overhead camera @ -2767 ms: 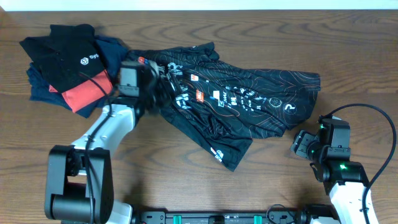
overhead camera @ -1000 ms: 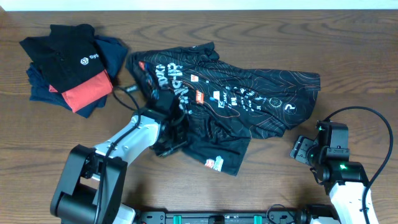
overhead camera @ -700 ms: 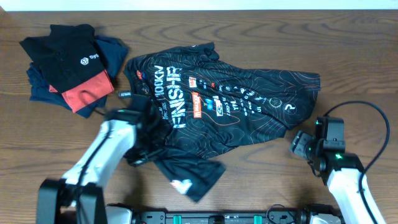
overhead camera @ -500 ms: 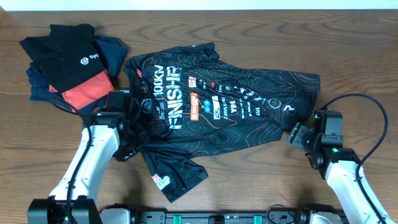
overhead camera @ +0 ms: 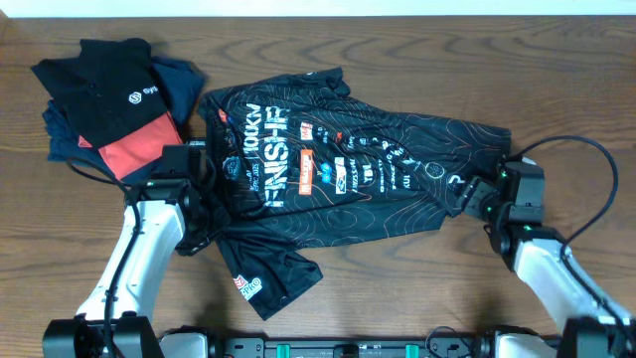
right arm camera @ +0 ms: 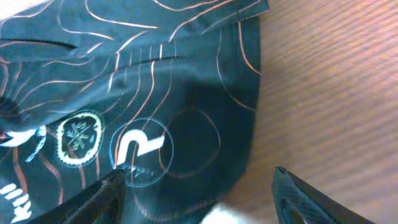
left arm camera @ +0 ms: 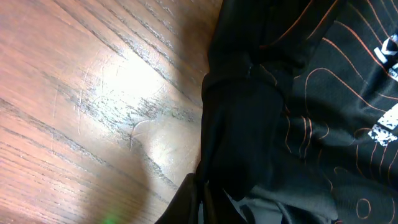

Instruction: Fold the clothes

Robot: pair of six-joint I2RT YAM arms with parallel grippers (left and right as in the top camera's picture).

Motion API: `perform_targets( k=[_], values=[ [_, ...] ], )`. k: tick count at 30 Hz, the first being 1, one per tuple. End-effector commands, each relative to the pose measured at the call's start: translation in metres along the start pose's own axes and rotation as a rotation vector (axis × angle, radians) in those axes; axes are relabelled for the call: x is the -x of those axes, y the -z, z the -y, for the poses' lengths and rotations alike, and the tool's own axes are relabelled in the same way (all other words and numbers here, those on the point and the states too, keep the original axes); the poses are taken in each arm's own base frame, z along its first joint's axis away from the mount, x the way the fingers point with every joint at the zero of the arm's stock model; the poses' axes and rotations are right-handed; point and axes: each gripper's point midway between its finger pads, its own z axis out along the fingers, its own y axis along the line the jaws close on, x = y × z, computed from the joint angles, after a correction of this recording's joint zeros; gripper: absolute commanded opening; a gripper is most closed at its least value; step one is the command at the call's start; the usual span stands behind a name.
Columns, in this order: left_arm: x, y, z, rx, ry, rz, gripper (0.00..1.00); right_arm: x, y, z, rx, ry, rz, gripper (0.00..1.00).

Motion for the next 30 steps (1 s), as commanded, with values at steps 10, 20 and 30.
perform_targets(
  k=[10,20,30],
  values=[
    [0.001,0.001,-0.007,0.027,0.008,0.008,0.06,-0.002,-0.043,0.002,0.002,-0.003,0.011,0.13],
    [0.003,0.001,-0.006,0.023,0.008,0.014,0.06,0.13,0.003,-0.017,0.096,-0.058,0.409,0.01],
    [0.005,0.001,-0.004,0.017,0.008,0.024,0.06,0.158,-0.005,-0.015,0.079,-0.069,0.449,0.01]
  ],
)
